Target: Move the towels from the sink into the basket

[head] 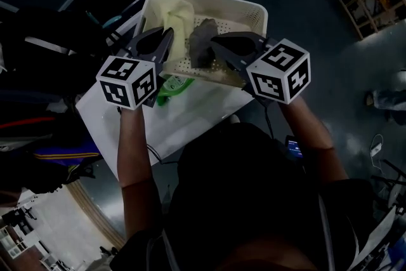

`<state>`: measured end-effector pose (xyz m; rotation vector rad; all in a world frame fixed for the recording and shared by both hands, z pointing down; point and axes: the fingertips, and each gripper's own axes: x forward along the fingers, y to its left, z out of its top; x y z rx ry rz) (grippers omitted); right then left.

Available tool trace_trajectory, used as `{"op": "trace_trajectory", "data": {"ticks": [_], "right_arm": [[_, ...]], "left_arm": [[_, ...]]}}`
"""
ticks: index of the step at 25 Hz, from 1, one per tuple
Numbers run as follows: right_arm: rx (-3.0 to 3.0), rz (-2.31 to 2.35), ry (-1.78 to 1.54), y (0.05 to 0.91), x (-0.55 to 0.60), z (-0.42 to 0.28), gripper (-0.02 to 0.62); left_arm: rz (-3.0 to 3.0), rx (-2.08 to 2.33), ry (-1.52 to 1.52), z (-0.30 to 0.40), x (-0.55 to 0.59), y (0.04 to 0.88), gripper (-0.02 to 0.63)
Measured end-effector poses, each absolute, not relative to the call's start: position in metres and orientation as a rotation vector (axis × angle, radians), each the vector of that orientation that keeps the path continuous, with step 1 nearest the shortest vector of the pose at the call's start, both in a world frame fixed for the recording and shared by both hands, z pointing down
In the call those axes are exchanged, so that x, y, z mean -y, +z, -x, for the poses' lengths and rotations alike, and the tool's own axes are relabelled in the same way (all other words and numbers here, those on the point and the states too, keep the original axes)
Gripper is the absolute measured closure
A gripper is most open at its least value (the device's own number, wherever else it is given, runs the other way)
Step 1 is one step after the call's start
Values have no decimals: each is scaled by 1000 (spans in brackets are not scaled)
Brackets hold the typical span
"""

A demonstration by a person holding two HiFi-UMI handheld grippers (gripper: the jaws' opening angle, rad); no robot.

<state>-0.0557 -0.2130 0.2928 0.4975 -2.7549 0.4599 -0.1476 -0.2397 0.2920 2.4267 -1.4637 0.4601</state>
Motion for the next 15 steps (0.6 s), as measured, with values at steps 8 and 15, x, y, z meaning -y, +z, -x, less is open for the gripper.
{"op": "trace_trajectory", "data": {"ticks": [8, 15], "right_arm": [[2746, -490, 490, 301, 217, 54, 597], [2746, -482, 499, 304, 220, 56, 597]], "left_arm": [[-2410, 1464, 506, 150, 249, 305, 594], [-2430, 1491, 513, 151, 252, 305, 544]]}}
